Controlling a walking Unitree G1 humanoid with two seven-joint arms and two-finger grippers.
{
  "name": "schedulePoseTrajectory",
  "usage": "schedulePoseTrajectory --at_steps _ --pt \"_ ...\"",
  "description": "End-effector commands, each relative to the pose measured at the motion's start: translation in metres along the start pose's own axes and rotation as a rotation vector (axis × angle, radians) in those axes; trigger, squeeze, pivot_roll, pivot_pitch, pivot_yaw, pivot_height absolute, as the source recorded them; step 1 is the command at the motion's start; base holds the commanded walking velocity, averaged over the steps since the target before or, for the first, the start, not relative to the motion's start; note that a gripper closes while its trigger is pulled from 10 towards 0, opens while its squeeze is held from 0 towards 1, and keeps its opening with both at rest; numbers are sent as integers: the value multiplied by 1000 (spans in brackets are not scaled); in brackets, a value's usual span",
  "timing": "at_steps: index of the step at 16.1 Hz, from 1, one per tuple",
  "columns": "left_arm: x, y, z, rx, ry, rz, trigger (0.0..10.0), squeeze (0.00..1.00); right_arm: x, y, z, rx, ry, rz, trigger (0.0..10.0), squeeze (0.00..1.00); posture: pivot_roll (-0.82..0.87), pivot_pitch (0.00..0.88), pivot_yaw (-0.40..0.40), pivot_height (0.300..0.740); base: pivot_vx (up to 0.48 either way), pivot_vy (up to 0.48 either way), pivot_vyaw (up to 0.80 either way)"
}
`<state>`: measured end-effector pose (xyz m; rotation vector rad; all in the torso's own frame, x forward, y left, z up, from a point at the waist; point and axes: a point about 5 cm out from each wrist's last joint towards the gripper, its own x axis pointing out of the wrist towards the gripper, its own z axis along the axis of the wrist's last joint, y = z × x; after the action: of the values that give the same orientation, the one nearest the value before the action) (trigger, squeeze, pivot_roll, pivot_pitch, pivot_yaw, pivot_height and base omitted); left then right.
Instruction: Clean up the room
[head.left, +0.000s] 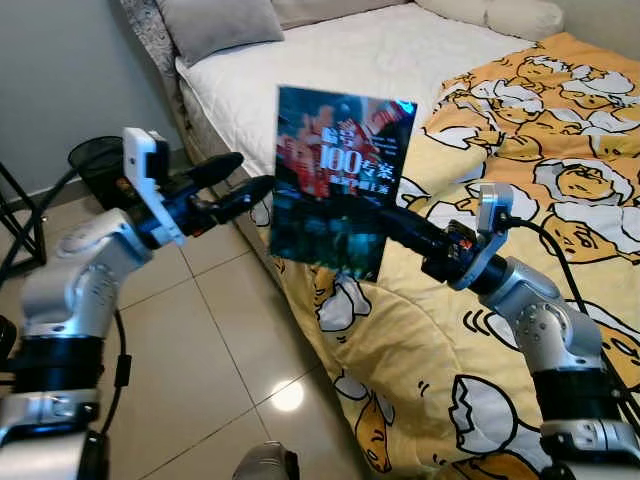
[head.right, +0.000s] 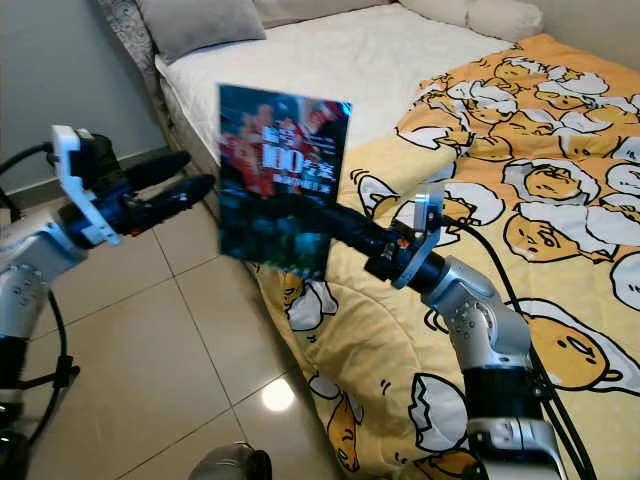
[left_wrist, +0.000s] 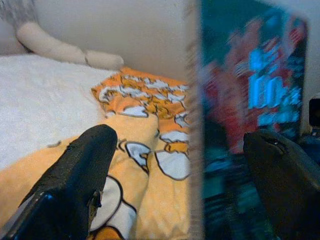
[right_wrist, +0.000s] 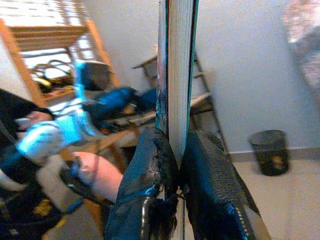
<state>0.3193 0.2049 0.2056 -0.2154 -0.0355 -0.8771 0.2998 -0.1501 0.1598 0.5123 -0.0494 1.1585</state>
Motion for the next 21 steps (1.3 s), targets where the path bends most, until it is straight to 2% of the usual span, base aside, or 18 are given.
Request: schedulePoseTrajectory --at_steps 1,4,6,7,8,9,21 --pt "-1 3 3 -14 2 -8 10000 0 4 7 10 -14 -33 60 0 0 80 0 39 740 0 0 0" --pt "1 -8 -14 -126 63 -164 10000 0 10 20 10 29 -23 146 0 0 81 0 34 740 0 0 0" --pt "2 -14 -17 -155 86 -233 10000 0 13 26 9 46 -11 175 0 0 81 0 33 740 0 0 0" --pt "4 -16 -16 -165 89 -259 4392 0 14 26 8 48 -9 179 0 0 81 0 34 740 0 0 0" --pt "4 -16 -15 -166 87 -261 1882 0 15 26 9 50 -8 178 0 0 81 0 34 740 0 0 0" --pt "3 -16 -12 -177 72 -276 0 0 15 27 9 52 -8 180 0 0 79 0 36 740 0 0 0" --pt "-4 -25 -10 -232 72 -356 0 0 17 25 11 75 -33 170 0 0 77 0 32 740 0 0 0"
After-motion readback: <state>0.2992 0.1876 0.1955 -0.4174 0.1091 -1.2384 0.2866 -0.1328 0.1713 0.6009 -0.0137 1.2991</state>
